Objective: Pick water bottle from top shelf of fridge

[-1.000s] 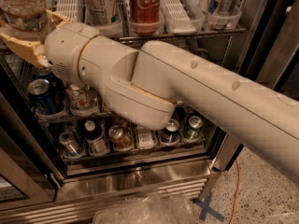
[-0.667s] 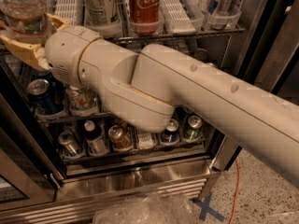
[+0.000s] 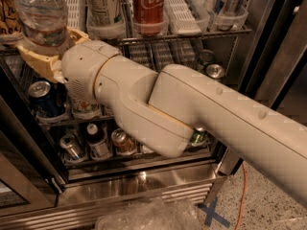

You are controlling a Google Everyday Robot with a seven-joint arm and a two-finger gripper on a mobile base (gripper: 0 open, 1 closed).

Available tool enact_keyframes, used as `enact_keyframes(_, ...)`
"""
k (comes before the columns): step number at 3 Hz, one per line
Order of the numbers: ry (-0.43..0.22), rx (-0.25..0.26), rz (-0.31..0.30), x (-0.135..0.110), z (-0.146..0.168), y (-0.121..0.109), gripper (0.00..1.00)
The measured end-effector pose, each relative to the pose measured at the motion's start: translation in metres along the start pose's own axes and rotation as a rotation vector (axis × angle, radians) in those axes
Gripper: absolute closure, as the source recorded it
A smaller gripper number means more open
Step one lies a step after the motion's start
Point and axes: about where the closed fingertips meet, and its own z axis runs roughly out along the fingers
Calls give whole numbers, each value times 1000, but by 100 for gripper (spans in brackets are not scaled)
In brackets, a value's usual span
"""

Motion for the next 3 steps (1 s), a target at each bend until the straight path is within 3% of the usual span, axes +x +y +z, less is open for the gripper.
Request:
enact_keyframes(1,41,-10,29,16,-6,18,100)
enact_keyframes(2,41,-10,29,16,-6,18,100)
enact_keyframes(3,12,42,92,22,-39,0,100)
